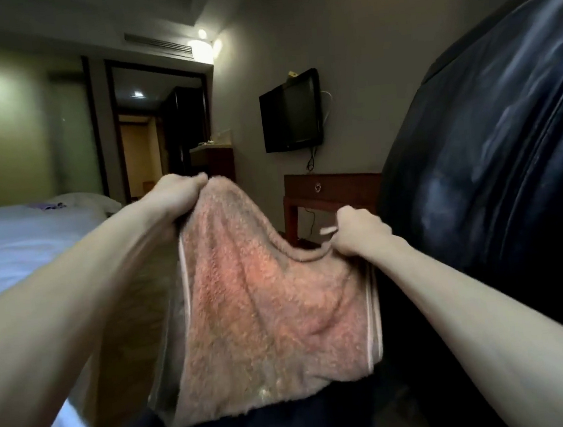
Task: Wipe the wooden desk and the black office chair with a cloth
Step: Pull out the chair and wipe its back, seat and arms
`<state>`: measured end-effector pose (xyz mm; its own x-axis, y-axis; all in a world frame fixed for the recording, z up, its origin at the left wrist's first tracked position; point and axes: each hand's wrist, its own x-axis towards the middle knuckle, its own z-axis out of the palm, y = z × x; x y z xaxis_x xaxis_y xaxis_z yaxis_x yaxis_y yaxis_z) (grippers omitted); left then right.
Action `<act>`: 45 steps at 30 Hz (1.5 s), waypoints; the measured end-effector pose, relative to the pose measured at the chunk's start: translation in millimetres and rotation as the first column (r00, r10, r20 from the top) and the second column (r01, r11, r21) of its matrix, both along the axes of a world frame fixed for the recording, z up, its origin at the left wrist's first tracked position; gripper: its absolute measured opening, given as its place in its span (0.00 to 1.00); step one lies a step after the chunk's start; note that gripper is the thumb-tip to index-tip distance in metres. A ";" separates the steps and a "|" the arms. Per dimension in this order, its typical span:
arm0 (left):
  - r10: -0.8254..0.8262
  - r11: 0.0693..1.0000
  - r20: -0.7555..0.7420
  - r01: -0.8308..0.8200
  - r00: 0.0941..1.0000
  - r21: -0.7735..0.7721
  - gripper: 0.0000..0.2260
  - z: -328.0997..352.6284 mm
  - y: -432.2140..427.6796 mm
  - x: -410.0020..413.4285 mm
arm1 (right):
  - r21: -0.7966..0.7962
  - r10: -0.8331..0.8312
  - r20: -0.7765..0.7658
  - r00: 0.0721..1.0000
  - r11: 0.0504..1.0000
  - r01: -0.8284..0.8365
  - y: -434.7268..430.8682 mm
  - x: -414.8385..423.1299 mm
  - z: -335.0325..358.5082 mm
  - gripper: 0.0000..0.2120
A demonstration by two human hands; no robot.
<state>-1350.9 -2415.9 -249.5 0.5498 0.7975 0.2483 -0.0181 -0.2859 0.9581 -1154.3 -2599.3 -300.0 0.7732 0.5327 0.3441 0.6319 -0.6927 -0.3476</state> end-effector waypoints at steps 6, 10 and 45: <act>-0.047 0.938 -0.769 0.293 0.637 0.186 0.11 -55.2 45.2 -37.9 | -0.578 0.063 0.014 0.998 0.815 -0.043 -18.0 -13.5 -4.6 0.14; -0.313 0.863 -0.894 0.488 0.320 -0.127 0.23 -70.6 56.1 -70.4 | -0.878 0.104 -0.122 0.987 0.452 -0.156 -30.5 -24.3 12.4 0.08; -0.264 0.953 0.204 0.288 0.943 -0.096 0.11 -50.8 -109.1 93.7 | -0.194 0.175 0.795 0.580 0.981 -0.031 -141.2 -67.9 22.7 0.15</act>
<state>-1257.3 -2525.0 -300.3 0.7058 0.6518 0.2775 -0.2608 -0.1250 0.9573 -1222.2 -2740.6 -277.3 0.1518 0.6881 0.7096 0.6710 -0.5988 0.4371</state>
